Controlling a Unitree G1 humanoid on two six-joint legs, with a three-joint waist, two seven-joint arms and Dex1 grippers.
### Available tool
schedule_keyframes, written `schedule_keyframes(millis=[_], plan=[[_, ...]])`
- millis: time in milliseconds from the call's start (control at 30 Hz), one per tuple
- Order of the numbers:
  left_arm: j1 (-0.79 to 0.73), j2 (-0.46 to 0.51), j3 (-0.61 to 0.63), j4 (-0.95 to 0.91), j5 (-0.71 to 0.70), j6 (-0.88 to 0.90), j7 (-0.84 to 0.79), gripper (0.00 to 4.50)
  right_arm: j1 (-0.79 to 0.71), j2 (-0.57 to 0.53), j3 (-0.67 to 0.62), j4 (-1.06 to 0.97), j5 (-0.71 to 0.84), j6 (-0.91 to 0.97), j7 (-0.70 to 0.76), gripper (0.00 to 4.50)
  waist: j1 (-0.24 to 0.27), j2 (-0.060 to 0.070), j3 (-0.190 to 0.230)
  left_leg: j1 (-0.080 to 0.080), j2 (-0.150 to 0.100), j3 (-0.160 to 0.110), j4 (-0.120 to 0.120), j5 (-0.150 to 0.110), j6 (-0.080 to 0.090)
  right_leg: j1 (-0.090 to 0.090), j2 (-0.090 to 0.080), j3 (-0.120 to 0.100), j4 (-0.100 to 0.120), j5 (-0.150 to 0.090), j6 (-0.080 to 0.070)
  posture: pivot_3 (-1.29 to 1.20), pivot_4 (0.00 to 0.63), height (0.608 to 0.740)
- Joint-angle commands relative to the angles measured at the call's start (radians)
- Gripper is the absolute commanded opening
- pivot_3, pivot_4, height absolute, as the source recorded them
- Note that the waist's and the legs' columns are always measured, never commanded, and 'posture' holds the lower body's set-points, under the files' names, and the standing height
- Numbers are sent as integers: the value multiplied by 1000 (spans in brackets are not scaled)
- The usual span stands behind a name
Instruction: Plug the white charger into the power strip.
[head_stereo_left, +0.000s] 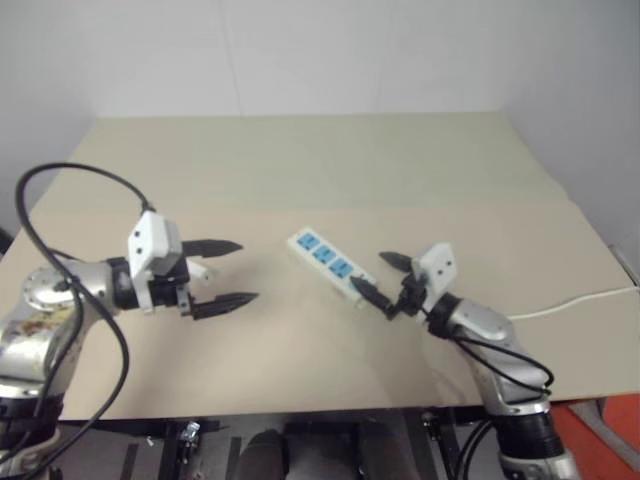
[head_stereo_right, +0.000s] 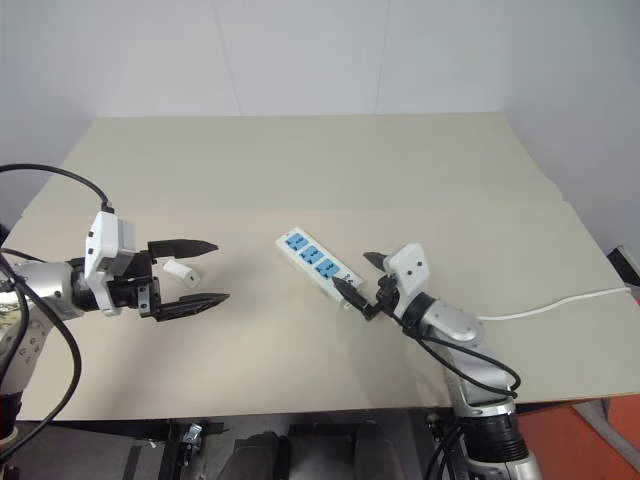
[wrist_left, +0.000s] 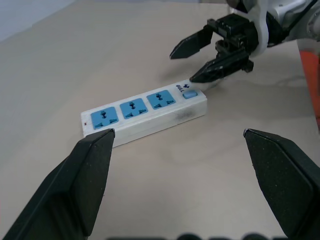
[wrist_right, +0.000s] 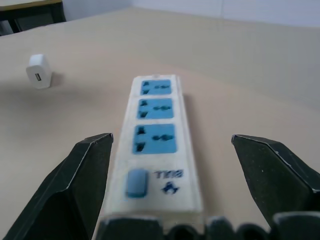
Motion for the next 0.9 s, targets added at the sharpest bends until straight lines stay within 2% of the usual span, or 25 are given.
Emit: schedule_keyframes(millis=[33,400,900], plan=[[-22,-2,8,-10,-12,-21,1,4500,6,11,18,-39,-6,-10,-20,4473,0,0,0,0,0,0,0,0,0,0,0,0,0,0,0,0,150,740],[-2,-9,17,-30,-16,-14,14,4500,-32,20,64,101,-77,-82,-32,4473,-2,0,0,0,0,0,0,0,0,0,0,0,0,0,0,0,150,740],[7,-6,18,-35,-17,-13,18,4500,-123,86,92,338,-108,-179,-35,4473,-4,0,0,1,0,0,0,0,0,0,0,0,0,0,0,0,150,740]])
